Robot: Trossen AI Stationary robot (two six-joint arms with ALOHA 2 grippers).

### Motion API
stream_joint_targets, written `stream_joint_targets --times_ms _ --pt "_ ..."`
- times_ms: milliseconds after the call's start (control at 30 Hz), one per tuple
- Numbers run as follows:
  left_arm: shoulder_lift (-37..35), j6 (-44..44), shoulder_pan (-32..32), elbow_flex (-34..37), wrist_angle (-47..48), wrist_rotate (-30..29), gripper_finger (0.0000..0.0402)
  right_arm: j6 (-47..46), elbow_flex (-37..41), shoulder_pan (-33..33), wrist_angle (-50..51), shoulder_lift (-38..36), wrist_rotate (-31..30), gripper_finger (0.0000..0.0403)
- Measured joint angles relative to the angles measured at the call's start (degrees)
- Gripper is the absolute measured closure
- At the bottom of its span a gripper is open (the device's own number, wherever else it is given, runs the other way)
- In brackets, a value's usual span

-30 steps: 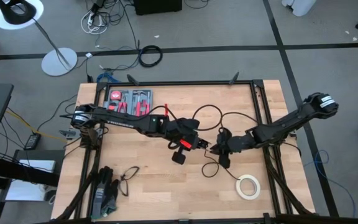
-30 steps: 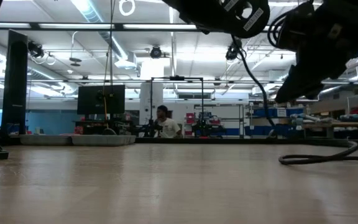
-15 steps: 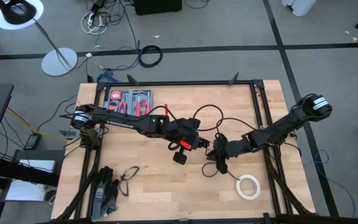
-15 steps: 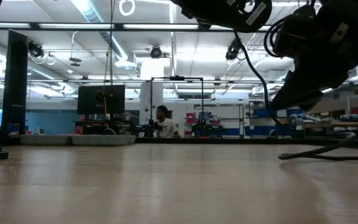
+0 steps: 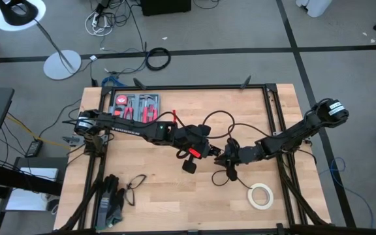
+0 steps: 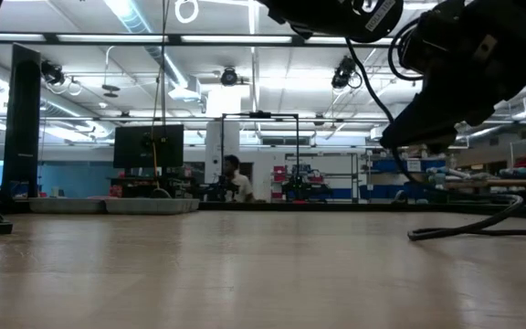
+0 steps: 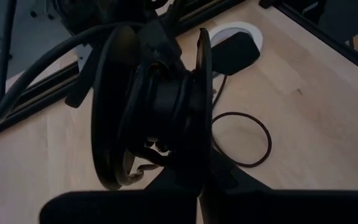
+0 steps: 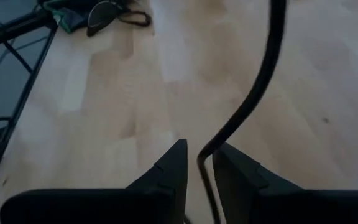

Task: Coil cords
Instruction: Coil the black wire onto the spool

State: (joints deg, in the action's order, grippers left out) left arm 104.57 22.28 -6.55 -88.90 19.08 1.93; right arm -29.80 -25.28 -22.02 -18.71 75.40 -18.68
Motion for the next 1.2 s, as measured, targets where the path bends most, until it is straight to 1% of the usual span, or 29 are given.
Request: stream_joint_targets --times_ms 100,200,233,433,667,833,1000,1200 --pt "0.00 0.00 0.00 0.00 0.00 0.00 0.0402 0.55 0.00 0.00 -0.32 -0.02 -0.61 0.0341" --pt "0.00 0.00 0.01 0.00 -0.18 0.00 0.0402 1.71 0.00 0.00 -0.39 -0.01 -0.78 0.0383" --pt "0.00 0.00 0.01 0.00 -0.45 0.00 0.0402 2.31 0.00 0.00 -0.67 0.00 -0.78 0.0390" --pt "0.00 -0.32 0.00 0.00 -0.42 0.00 0.0402 2.71 0.00 -0.45 -1.24 -0.02 -0.92 0.0397" --pt "0.00 -0.42 -0.13 0.00 1.69 0.00 0.0402 5.64 0.00 -4.79 1.67 -2.14 -1.44 0.0399" --pt "0.00 -0.44 -0.13 -0.02 3.78 0.00 0.0402 8.60 0.00 -9.40 6.63 -5.99 -5.36 0.0399" --pt "0.00 -0.48 0.22 -0.02 3.87 -0.89 0.0402 17.24 0.00 -13.85 6.52 -11.07 -8.14 0.0399" --pt "0.00 -1.20 1.43 -0.02 5.74 -1.29 0.0402 21.05 0.00 -16.52 8.18 -17.36 -9.56 0.0400"
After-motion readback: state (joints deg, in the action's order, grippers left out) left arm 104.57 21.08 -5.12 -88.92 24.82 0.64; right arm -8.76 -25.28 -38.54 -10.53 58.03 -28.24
